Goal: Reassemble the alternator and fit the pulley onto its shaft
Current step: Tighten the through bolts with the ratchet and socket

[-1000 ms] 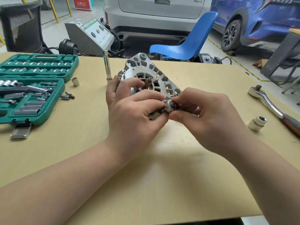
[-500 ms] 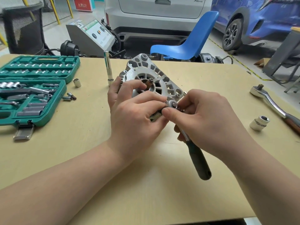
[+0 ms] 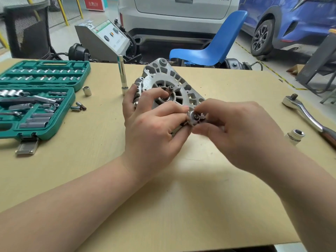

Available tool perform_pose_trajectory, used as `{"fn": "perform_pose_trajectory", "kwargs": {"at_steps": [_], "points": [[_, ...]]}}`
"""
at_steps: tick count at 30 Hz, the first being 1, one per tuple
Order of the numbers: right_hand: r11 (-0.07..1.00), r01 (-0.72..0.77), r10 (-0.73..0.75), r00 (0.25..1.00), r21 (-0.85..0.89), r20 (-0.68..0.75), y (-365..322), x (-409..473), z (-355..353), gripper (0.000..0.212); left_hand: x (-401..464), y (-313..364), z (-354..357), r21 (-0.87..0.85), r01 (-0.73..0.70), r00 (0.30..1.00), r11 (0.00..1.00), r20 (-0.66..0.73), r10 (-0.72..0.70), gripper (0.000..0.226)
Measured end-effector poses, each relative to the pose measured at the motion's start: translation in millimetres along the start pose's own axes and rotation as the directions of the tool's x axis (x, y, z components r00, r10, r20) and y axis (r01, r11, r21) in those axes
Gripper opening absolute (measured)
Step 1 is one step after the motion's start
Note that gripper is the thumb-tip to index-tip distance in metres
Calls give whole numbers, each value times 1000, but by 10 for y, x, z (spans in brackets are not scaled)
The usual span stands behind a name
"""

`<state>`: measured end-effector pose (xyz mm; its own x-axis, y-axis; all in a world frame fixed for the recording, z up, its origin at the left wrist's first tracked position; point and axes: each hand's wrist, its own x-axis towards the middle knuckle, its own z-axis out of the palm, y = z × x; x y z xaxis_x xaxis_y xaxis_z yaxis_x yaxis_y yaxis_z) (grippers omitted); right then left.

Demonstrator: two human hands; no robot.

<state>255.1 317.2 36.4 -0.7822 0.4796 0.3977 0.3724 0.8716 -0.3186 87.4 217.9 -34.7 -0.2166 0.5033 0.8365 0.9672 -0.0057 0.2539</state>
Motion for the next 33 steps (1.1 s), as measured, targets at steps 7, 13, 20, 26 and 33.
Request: {"fn": "perform_pose_trajectory", "kwargs": {"at_steps": [7,13,20,26,33], "points": [[1000,17,-17,995,4,98,30,131,-99,29,-16,-30,26,3,-8,1000,1000,-30,8,17],[937,-242,242,970,253,31,-89,-30,166,32,-48,-109,39,-13,-58,997,998,-44,58,15],[923,-242,246,969,299,24,-100,-30,154,35,-57,-93,70,20,-68,997,997,-47,69,10],[1000,26,-25,994,-10,109,43,89,-113,34,-45,-105,63,53,-83,996,995,-29,85,16],[996,-56,50,995,62,86,-7,53,-17,30,-55,-128,87,78,-119,991,990,-60,123,15]]}}
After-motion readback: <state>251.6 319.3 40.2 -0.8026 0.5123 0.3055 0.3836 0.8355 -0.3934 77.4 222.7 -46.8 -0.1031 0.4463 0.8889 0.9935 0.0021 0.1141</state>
